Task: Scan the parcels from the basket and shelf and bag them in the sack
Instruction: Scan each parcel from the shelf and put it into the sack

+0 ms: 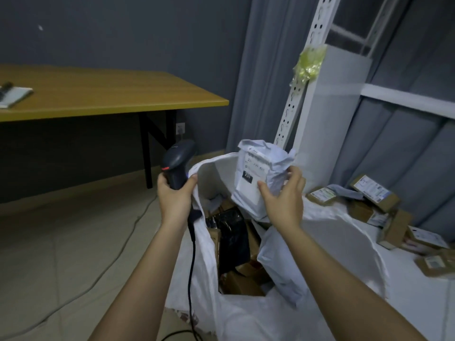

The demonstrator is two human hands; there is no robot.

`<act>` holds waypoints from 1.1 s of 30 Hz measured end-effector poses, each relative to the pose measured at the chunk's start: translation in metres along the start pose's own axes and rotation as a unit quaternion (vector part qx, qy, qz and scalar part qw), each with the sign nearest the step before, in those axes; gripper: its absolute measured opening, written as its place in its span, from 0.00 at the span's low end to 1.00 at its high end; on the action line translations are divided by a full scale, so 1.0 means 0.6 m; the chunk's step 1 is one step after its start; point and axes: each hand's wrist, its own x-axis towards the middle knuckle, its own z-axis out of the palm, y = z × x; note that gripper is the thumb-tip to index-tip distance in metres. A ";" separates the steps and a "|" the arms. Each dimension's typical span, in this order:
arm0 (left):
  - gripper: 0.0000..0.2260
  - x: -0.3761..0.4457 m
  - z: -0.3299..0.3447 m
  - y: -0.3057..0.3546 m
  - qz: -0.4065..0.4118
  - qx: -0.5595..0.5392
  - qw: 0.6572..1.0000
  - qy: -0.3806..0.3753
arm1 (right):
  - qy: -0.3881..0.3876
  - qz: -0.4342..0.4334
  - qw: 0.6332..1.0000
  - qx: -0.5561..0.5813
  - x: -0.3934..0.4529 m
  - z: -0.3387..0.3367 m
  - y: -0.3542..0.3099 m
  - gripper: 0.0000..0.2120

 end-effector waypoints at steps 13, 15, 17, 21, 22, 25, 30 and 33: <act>0.19 -0.048 0.021 -0.005 -0.020 0.018 0.999 -0.034 | -0.235 -0.057 0.790 -0.563 -0.025 -0.132 0.055 0.43; 0.19 -0.060 0.028 -0.008 -0.029 0.016 0.999 -0.030 | -0.293 0.043 0.770 -0.565 -0.035 -0.154 0.087 0.47; 0.21 -0.068 0.035 -0.013 -0.040 0.007 0.999 -0.031 | -0.321 0.073 0.782 -0.530 -0.051 -0.167 0.113 0.43; 0.21 -0.078 0.053 -0.019 -0.047 -0.006 0.997 -0.057 | -0.244 0.045 0.916 -0.316 -0.072 -0.158 0.149 0.16; 0.23 -0.080 0.058 -0.022 -0.051 -0.008 0.997 -0.063 | -0.223 0.084 0.954 -0.181 -0.073 -0.151 0.151 0.13; 0.25 -0.077 0.077 -0.036 -0.075 -0.022 0.995 -0.068 | -0.134 0.169 0.967 0.133 -0.061 -0.127 0.140 0.10; 0.23 -0.034 0.133 -0.033 -0.090 -0.050 0.994 -0.048 | -0.131 0.294 0.883 0.342 0.031 -0.079 0.110 0.07; 0.22 0.006 0.182 -0.014 -0.094 -0.069 0.993 -0.031 | -0.122 0.331 0.850 0.391 0.115 -0.050 0.090 0.06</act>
